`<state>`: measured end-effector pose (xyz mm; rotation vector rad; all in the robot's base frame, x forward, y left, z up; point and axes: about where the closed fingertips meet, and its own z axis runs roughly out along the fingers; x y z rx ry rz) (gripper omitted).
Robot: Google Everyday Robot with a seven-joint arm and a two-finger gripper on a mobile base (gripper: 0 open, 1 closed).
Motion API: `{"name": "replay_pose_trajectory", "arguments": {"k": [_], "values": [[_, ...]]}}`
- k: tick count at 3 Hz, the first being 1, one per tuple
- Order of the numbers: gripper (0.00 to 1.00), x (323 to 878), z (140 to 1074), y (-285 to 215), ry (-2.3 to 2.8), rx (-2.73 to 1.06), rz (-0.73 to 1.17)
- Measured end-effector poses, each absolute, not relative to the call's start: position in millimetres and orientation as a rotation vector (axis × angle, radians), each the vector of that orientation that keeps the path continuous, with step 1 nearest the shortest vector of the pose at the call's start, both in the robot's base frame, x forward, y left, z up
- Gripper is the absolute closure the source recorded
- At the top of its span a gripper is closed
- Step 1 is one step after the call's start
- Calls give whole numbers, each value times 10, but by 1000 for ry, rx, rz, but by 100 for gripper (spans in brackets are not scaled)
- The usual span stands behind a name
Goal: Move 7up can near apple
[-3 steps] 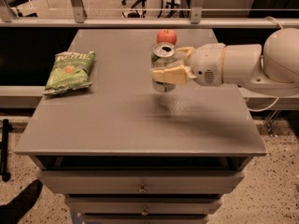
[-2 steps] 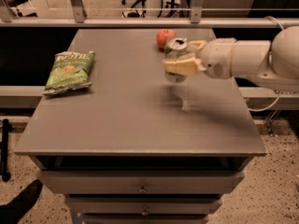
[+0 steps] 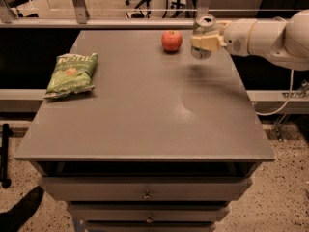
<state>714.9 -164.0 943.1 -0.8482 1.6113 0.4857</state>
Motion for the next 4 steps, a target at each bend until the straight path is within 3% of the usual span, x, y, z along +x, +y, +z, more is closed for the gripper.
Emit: {"name": "replay_pose_trajectory", "arguments": {"k": [2,3,4], "values": [[100,7973,9248,-1622,1631,-803,526],[100,8128,9173,-1542,1645,-808,558],[69,8183,9074,-1574,1687,-802,599]]}}
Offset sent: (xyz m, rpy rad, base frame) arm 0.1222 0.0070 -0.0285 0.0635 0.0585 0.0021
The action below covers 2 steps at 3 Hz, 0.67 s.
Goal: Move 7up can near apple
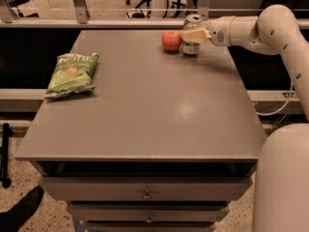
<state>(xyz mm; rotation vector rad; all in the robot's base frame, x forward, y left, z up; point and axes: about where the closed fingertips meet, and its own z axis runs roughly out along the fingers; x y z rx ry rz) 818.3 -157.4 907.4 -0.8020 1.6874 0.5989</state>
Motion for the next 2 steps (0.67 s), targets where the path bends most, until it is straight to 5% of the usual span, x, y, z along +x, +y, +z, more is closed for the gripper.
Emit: {"name": "replay_pose_trajectory", "arguments": {"k": [2], "values": [[1,8160,8999,-1611,1702,-802,644]]}}
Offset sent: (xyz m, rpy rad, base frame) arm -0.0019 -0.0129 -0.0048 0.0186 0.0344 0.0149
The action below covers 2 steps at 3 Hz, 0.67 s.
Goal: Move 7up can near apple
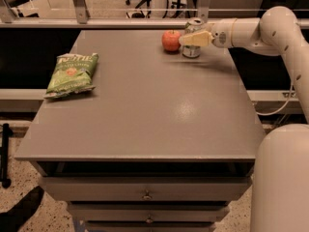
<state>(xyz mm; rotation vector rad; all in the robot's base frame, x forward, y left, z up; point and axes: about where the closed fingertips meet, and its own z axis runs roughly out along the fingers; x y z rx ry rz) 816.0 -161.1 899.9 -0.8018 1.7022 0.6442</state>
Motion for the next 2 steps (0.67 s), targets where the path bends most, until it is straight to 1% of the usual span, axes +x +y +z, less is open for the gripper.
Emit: {"name": "replay_pose_trajectory", "arguments": {"k": [1,2], "values": [[0,8128,8976,-1612,1699,-803,659],[0,7711,9122,-1791,1651,-820,647]]}}
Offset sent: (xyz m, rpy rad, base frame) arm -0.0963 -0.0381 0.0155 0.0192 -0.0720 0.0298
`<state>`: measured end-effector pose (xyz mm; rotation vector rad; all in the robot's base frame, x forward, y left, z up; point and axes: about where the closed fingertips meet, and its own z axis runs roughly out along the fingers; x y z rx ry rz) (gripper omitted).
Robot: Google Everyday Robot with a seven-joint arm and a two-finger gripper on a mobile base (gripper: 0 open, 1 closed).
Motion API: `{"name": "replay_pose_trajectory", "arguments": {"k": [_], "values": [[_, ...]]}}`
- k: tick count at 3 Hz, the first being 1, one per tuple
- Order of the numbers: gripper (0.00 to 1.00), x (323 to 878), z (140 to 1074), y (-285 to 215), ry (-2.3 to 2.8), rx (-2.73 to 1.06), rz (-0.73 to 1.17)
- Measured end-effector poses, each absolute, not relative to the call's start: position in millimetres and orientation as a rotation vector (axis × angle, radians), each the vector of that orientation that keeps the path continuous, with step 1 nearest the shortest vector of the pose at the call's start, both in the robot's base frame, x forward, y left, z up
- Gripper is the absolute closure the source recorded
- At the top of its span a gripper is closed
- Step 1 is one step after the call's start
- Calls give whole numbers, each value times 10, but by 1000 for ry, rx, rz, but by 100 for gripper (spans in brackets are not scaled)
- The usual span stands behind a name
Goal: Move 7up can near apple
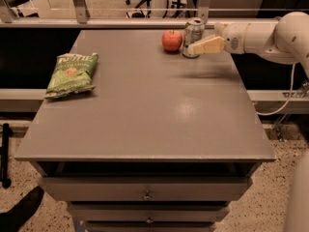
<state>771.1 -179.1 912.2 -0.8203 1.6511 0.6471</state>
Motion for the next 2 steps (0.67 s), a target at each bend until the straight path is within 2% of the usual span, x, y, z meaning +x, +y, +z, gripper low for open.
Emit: {"name": "replay_pose_trajectory", "arguments": {"k": [1,2], "values": [[0,6937,9305,-2163,1611,-828,605],[0,6994,9240,-2166,1624,-820,611]]}}
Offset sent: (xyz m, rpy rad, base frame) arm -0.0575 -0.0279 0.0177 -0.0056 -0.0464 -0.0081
